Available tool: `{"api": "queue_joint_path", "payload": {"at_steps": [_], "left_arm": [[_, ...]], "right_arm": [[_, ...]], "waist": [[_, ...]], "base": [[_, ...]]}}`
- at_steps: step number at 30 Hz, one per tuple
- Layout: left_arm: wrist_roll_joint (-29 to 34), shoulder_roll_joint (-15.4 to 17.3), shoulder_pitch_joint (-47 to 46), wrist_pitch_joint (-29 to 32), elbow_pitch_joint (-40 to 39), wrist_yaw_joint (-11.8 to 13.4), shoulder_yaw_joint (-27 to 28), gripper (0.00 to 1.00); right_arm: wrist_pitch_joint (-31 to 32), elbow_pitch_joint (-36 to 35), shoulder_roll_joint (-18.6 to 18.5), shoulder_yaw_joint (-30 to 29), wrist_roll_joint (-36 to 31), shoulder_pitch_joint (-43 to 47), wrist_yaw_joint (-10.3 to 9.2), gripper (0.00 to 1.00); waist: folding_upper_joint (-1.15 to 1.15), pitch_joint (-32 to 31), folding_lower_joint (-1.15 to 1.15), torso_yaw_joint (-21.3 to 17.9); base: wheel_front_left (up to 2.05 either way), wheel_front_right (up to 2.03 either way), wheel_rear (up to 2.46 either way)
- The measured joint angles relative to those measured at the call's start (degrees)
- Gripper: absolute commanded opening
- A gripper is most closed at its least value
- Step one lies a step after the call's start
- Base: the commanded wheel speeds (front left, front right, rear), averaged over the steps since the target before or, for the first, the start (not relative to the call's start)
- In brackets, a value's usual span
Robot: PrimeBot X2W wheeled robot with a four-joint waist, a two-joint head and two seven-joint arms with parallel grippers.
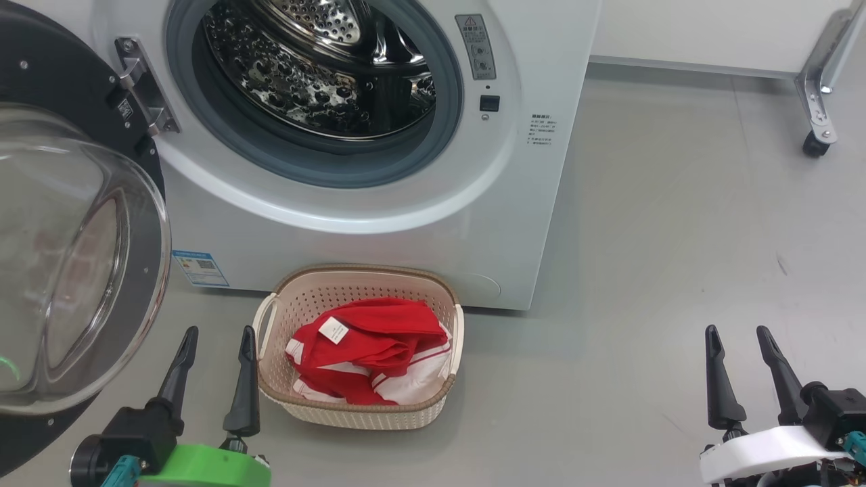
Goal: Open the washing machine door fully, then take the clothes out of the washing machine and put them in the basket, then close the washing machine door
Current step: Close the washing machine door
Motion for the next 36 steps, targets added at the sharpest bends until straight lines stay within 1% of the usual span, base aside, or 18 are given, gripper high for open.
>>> {"api": "queue_joint_path", "payload": {"at_steps": [9, 18, 27, 36], "left_arm": [[0.6, 0.0, 0.0, 0.0, -0.6, 0.1, -0.3, 1.00], [0.9, 0.0, 0.2, 0.0, -0.8, 0.1, -0.6, 1.00], [1.1, 0.1, 0.2, 0.0, -1.1, 0.1, -0.9, 1.00], [1.1, 0.1, 0.2, 0.0, -1.6, 0.1, -1.0, 1.00]], "right_arm": [[0.0, 0.0, -0.1, 0.1, 0.0, 0.0, 0.00, 1.00], [0.0, 0.0, -0.1, 0.2, 0.0, 0.0, 0.00, 1.00], [0.0, 0.0, -0.2, 0.2, 0.0, 0.0, 0.00, 1.00], [0.0, 0.0, -0.2, 0.3, 0.0, 0.0, 0.00, 1.00]], "waist": [[0.00, 0.4, 0.00, 0.4], [0.00, 0.7, 0.00, 0.6], [0.00, 0.9, 0.00, 0.6], [0.00, 0.9, 0.00, 0.6]], "base": [[-1.19, 1.19, 0.00], [-0.81, 0.81, 0.00], [-0.42, 0.42, 0.00], [-0.07, 0.07, 0.00]]}}
